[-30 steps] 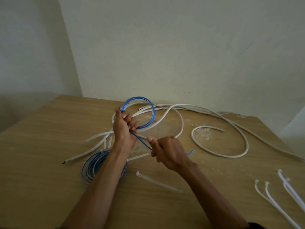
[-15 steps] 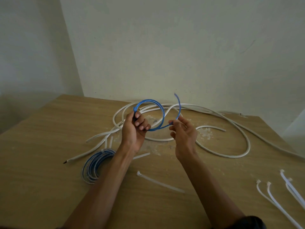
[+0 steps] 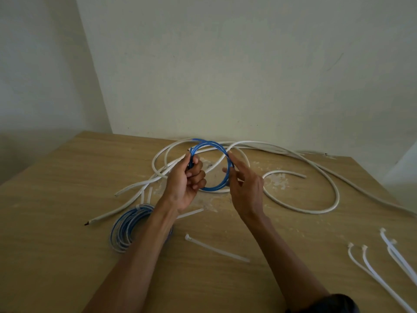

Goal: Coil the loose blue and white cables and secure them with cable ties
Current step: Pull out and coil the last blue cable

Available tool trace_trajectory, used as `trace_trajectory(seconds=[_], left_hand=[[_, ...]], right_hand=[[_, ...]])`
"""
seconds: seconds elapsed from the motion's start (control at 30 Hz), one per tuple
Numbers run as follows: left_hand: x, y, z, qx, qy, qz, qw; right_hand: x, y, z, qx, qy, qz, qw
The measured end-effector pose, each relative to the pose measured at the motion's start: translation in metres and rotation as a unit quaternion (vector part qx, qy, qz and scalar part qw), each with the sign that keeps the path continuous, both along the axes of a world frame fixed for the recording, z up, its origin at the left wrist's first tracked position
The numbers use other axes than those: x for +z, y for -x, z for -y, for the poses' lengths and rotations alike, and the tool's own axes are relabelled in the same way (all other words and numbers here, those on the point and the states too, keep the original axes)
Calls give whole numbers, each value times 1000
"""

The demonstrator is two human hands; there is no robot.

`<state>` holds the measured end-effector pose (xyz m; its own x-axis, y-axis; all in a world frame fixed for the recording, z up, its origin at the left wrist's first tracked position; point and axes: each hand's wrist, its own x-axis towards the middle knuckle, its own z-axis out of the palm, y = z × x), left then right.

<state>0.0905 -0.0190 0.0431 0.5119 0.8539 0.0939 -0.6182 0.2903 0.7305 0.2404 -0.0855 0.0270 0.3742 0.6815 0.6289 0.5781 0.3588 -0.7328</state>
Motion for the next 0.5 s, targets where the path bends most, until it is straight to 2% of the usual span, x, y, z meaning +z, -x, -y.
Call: trace_trajectory(seconds=[0.17, 0.3, 0.4, 0.5], left_hand=[[4, 3, 3, -18, -9, -7, 1000], [3, 1, 6, 8, -45, -82, 996], [2, -2, 10, -2, -47, -114, 992], [2, -4, 13, -14, -57, -137, 989]], right_hand=[[2, -2, 2, 12, -26, -11, 1000], [8, -4, -1, -20, -26, -127, 991], [8, -6, 0, -11, -22, -91, 996], [1, -7, 0, -12, -19, 21, 1000]])
